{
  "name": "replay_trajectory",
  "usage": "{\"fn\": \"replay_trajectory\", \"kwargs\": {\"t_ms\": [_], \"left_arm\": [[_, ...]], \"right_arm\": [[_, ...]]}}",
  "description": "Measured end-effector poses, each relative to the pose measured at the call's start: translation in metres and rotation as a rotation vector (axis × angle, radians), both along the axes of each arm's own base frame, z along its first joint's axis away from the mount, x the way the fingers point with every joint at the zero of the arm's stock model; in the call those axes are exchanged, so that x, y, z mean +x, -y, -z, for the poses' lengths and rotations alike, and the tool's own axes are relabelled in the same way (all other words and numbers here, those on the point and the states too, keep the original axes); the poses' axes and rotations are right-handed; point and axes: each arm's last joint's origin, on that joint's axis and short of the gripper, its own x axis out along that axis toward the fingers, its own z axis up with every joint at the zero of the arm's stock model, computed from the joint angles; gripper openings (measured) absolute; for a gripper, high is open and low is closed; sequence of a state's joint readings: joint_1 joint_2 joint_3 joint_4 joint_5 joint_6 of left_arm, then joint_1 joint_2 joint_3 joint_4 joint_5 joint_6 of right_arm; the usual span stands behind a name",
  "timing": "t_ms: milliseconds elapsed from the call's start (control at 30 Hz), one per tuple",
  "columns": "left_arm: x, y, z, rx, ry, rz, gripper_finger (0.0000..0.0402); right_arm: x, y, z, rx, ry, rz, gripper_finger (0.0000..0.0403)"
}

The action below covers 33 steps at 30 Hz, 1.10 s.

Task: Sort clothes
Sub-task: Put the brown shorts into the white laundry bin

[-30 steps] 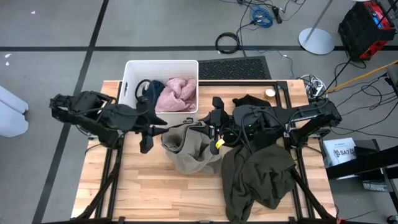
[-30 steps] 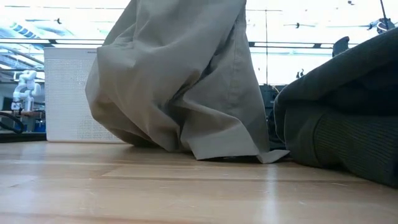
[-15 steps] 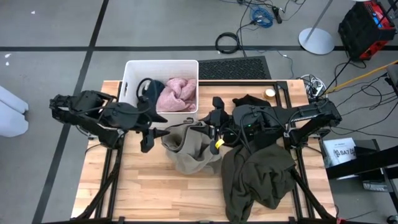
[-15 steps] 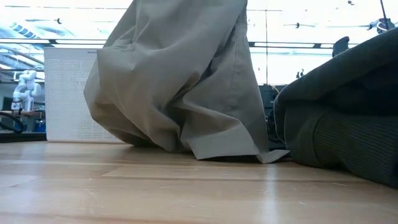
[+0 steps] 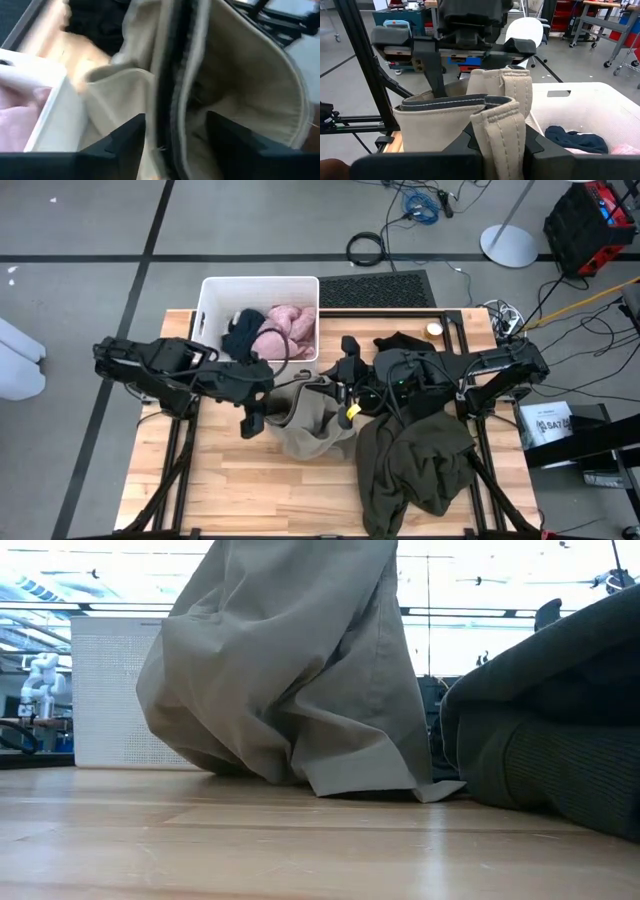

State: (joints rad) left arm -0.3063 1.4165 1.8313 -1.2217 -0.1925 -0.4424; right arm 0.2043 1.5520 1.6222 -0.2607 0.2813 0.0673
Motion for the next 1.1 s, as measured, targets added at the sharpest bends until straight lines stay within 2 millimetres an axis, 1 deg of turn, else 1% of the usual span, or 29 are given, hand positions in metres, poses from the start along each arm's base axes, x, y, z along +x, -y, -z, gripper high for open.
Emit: {"fn": "replay_trajectory", "kwargs": {"t_ms": [67,200,233,300,400,467,567,667,733,833,933,1033,1100], "left_arm": [[-0.001,0.000,0.000,0.006,-0.002,0.015,0.0167],[-0.008,-0.003,-0.003,0.019,-0.004,0.024,0.0041],[-0.010,-0.003,-0.004,0.019,0.002,0.026,0.0024],[-0.013,-0.004,-0.009,0.018,0.020,0.028,0.0019],[-0.023,-0.009,-0.025,0.075,0.087,0.031,0.0017],[-0.030,-0.016,-0.043,0.171,0.164,0.008,0.0014],[-0.042,-0.024,-0.076,0.342,0.333,0.004,0.0012],[-0.053,-0.027,-0.106,0.378,0.521,0.034,0.0011],[-0.059,-0.027,-0.116,0.356,0.584,0.068,0.0011],[-0.061,-0.026,-0.114,0.317,0.561,0.101,0.0010],[-0.061,-0.022,-0.100,0.204,0.435,0.118,0.0010],[-0.049,-0.006,-0.073,0.095,0.266,0.168,0.0010],[-0.039,0.014,-0.051,0.041,0.166,0.226,0.0010]], "right_arm": [[0.000,0.000,0.000,0.000,0.000,-0.001,0.0034],[0.000,0.000,-0.001,-0.010,0.005,-0.003,0.0034],[0.000,0.000,-0.001,-0.022,0.012,-0.005,0.0034],[0.001,0.000,-0.004,-0.072,0.042,-0.014,0.0034],[0.002,-0.001,-0.013,-0.212,0.119,-0.028,0.0032],[0.003,0.002,-0.022,-0.315,0.197,-0.018,0.0032],[0.002,0.010,-0.039,-0.451,0.361,0.003,0.0032],[-0.001,0.018,-0.054,-0.465,0.528,-0.006,0.0032],[-0.002,0.019,-0.058,-0.435,0.571,-0.027,0.0031],[-0.002,0.013,-0.054,-0.388,0.526,-0.067,0.0032],[0.003,-0.001,-0.039,-0.326,0.393,-0.129,0.0031],[0.006,-0.030,-0.019,-0.252,0.263,-0.218,0.0031],[0.006,-0.060,-0.005,-0.227,0.190,-0.254,0.0031]]}}
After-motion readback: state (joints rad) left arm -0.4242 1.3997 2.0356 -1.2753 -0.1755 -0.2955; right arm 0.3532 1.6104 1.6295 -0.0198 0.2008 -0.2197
